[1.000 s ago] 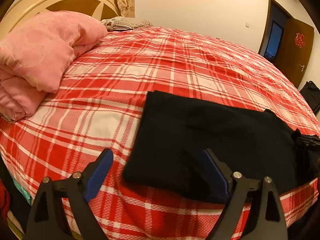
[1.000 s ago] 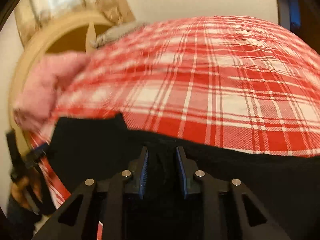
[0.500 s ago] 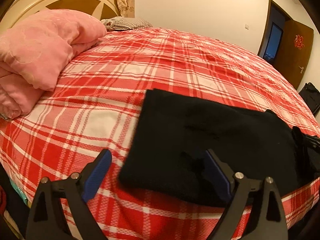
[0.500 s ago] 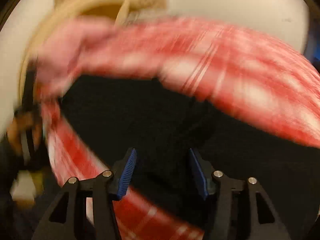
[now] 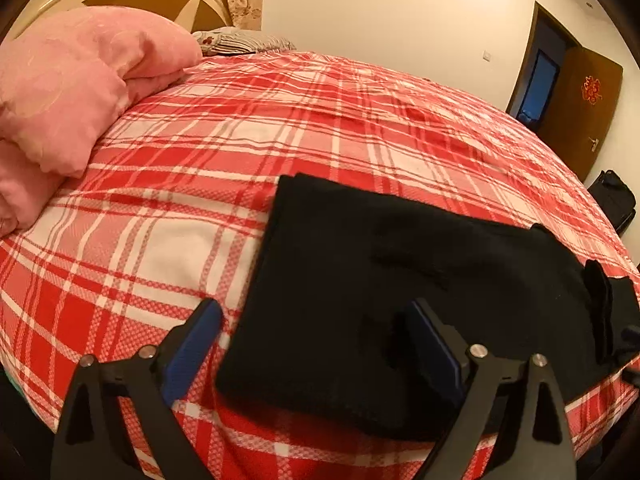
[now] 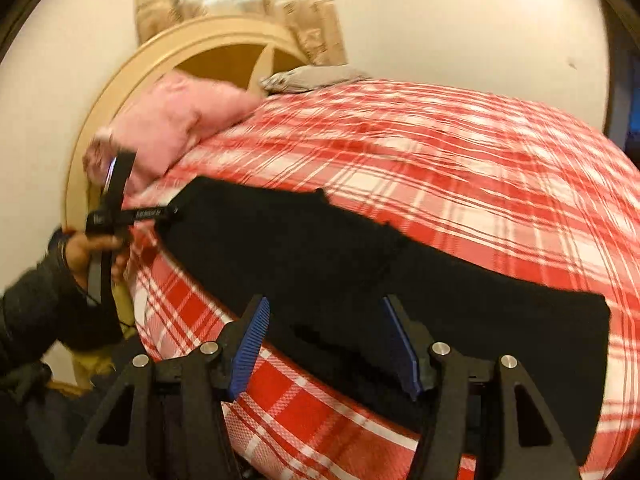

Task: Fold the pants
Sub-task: 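Grasp the pants' other end with the left gripper and lift it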

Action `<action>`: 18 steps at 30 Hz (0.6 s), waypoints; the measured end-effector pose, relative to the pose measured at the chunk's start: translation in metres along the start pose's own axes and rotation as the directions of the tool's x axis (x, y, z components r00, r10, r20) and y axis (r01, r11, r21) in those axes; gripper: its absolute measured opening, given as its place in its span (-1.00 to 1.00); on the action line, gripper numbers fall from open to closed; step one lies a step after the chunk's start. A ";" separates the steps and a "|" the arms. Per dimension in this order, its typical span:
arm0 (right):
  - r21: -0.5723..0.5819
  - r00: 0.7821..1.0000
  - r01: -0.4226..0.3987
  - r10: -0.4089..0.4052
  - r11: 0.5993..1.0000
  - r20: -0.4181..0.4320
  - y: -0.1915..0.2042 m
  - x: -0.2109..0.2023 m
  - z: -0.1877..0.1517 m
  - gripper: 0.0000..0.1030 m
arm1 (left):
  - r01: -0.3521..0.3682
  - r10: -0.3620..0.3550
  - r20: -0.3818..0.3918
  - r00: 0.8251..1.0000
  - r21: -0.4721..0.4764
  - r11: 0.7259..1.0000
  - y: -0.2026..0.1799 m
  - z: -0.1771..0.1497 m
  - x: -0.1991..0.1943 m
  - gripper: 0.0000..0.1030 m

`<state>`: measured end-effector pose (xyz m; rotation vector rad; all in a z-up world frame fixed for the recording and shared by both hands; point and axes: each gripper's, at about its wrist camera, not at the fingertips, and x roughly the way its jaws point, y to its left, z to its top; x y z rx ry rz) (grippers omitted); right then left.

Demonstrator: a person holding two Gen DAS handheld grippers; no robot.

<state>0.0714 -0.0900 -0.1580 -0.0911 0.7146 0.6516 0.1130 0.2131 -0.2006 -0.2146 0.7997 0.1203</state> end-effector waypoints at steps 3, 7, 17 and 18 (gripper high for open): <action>0.031 0.999 0.027 -0.028 0.999 0.016 -0.009 -0.006 -0.007 0.16 | 0.028 -0.028 -0.018 0.999 -0.001 1.000 0.001 0.004 0.000 0.29; 0.060 0.999 0.029 -0.030 0.998 0.031 -0.018 -0.014 -0.014 0.16 | 0.042 -0.043 -0.029 0.999 -0.036 0.998 0.007 0.008 0.002 0.24; 0.139 0.993 0.091 -0.099 0.986 0.059 -0.046 -0.034 -0.006 0.16 | 0.074 -0.072 -0.057 0.996 0.026 0.997 -0.013 0.019 -0.014 -0.51; 0.154 0.992 0.098 -0.109 0.983 0.061 -0.050 -0.037 -0.006 0.16 | 0.089 -0.089 -0.054 0.995 0.009 0.996 -0.012 0.021 -0.017 -0.51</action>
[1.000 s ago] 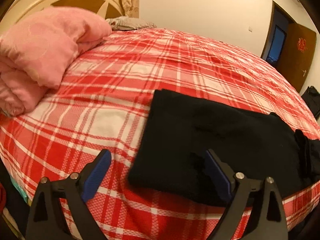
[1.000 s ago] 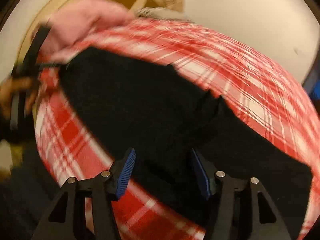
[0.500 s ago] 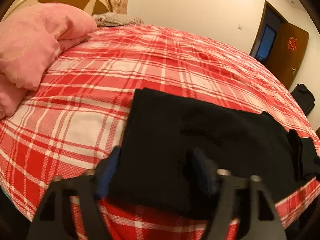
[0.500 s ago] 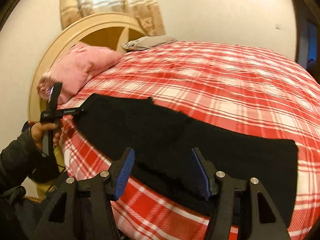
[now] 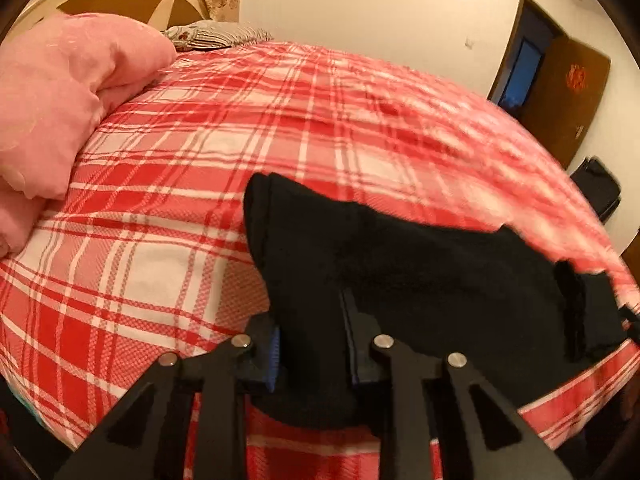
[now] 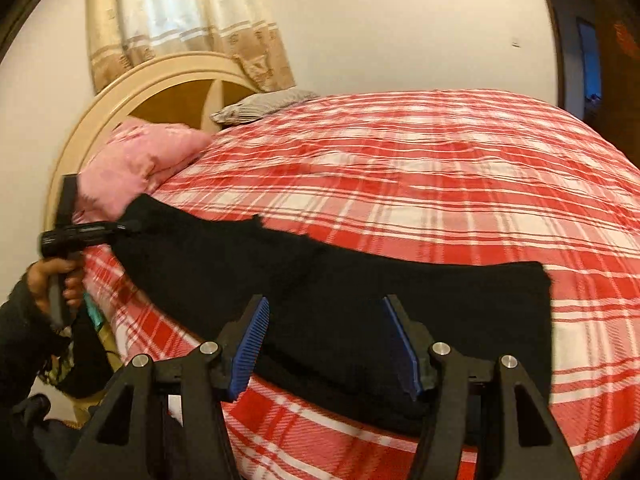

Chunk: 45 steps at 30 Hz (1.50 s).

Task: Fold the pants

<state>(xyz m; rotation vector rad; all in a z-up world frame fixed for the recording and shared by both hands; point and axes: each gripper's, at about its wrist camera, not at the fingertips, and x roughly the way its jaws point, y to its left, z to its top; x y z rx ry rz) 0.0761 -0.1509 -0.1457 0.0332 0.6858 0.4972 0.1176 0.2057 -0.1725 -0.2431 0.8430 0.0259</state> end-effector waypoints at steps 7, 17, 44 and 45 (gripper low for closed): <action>0.136 0.997 0.067 -0.073 0.988 0.037 -0.042 -0.027 0.005 0.17 | 0.181 -0.179 0.072 0.981 -0.013 0.983 -0.035 0.019 -0.047 -0.51; 0.256 0.979 0.167 -0.191 0.952 0.071 -0.099 -0.060 -0.013 0.21 | 0.363 -0.380 0.078 0.922 0.174 0.915 -0.144 0.035 -0.074 -0.51; 0.414 0.967 0.200 -0.246 0.888 0.060 -0.155 -0.053 -0.032 0.22 | 0.453 -0.383 -0.244 0.891 0.427 0.783 -0.376 -0.012 0.008 -0.51; 0.415 0.967 0.201 -0.247 0.887 0.059 -0.156 -0.053 -0.032 0.22 | 0.449 -0.373 -0.252 0.893 0.438 0.779 -0.380 -0.016 0.011 -0.51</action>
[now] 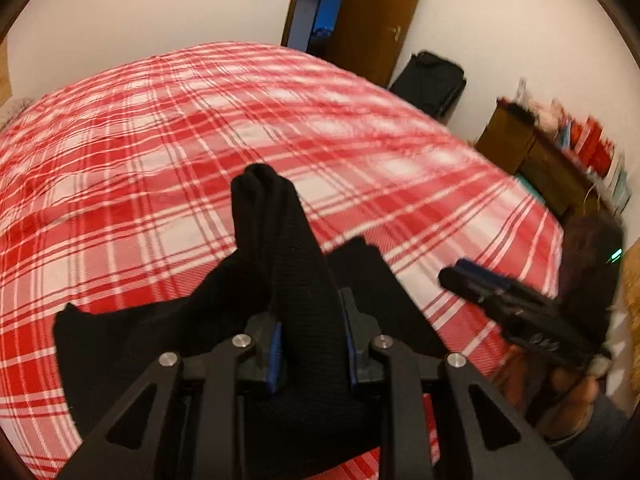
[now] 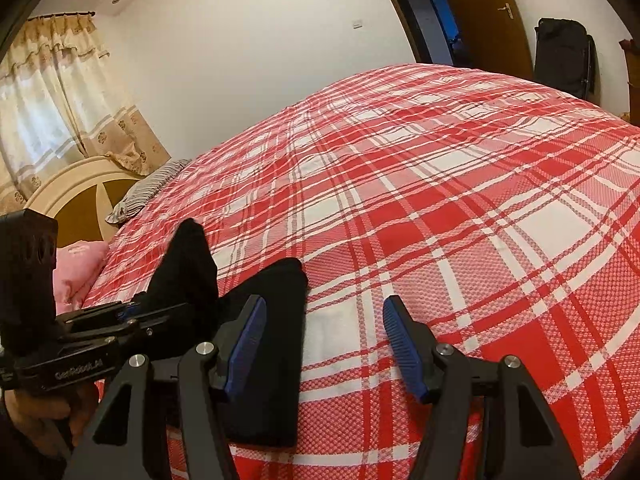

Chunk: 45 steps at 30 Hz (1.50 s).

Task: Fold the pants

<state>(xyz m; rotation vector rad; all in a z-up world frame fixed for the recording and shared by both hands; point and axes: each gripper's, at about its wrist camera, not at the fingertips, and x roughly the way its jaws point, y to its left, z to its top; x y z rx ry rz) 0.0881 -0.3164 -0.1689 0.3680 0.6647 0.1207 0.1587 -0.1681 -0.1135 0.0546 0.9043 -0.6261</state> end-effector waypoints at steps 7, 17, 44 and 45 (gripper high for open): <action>0.028 0.998 -0.070 0.069 0.997 0.002 0.002 -0.004 0.000 0.22 | 0.025 -0.025 -0.007 1.000 0.034 0.999 -0.020 -0.003 0.006 -0.25; -0.013 0.969 -0.201 0.197 0.979 -0.151 0.044 0.014 -0.012 0.34 | -0.071 0.069 0.132 0.989 0.010 0.997 0.018 -0.028 -0.044 0.52; -0.155 0.993 -0.118 0.113 0.981 -0.040 0.057 -0.007 0.013 0.03 | -0.280 0.307 0.096 0.947 -0.220 0.934 0.119 -0.082 -0.026 1.00; -0.163 0.988 -0.155 0.149 0.974 -0.045 0.064 -0.002 0.016 0.03 | -0.279 0.306 0.100 0.947 -0.220 0.935 0.118 -0.082 -0.028 0.99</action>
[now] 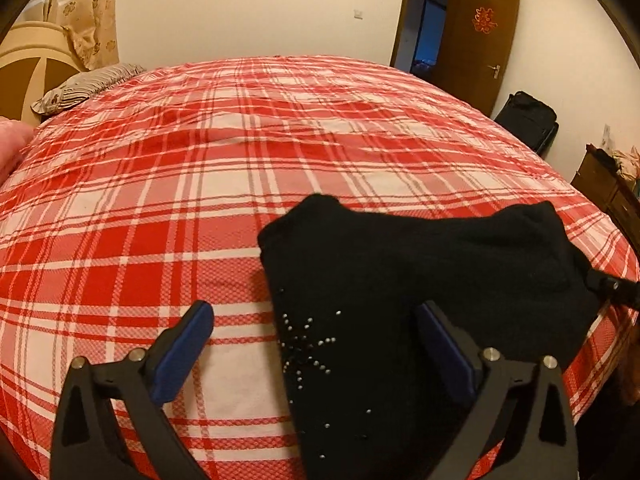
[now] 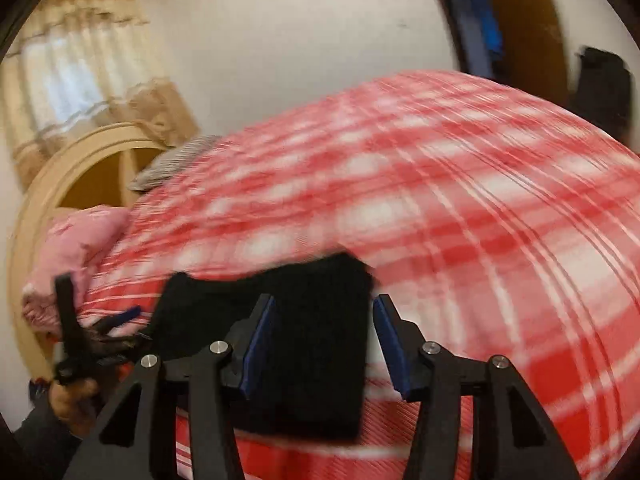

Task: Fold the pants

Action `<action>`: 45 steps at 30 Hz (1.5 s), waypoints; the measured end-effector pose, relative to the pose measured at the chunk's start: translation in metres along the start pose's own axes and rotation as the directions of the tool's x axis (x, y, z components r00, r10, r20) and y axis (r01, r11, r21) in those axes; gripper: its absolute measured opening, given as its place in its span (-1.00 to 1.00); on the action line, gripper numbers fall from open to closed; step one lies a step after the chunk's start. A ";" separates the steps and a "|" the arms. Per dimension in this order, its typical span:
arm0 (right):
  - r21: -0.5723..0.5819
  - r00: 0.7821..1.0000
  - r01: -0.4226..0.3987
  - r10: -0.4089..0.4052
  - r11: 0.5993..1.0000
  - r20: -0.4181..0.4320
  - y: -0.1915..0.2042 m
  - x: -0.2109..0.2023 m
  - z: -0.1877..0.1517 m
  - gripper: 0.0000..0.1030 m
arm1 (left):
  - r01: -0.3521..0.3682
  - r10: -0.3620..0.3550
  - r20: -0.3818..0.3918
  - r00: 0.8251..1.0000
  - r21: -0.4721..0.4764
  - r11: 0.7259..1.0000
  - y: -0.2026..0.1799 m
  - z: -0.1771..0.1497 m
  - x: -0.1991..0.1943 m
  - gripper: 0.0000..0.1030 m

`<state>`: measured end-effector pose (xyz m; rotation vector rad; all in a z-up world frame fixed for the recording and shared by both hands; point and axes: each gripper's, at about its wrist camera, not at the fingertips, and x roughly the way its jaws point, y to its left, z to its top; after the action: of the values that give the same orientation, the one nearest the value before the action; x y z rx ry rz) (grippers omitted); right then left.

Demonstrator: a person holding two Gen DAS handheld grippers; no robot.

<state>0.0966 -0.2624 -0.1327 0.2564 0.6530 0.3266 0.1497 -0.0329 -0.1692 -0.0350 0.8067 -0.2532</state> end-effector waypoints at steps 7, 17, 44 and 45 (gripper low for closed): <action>0.133 0.986 0.005 0.018 0.991 -0.167 -0.024 0.070 0.001 0.03 | -0.006 0.005 0.011 1.000 0.030 1.000 -0.008 0.003 -0.003 0.99; 0.092 0.992 -0.012 0.023 0.996 -0.121 -0.013 0.015 -0.018 0.03 | 0.007 -0.006 -0.016 1.000 0.020 1.000 0.000 -0.004 0.008 1.00; 0.062 0.993 0.059 -0.052 0.996 -0.108 -0.030 -0.022 -0.035 0.00 | -0.001 0.002 0.000 1.000 -0.006 1.000 0.013 -0.010 -0.009 1.00; 0.069 0.995 0.040 -0.033 0.997 -0.095 -0.026 -0.023 -0.031 0.00 | -0.001 0.001 -0.002 1.000 -0.013 1.000 0.015 -0.011 -0.009 1.00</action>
<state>0.0652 -0.2912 -0.1528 0.2974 0.7620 0.2823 0.1396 -0.0154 -0.1723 -0.0469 0.8101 -0.2474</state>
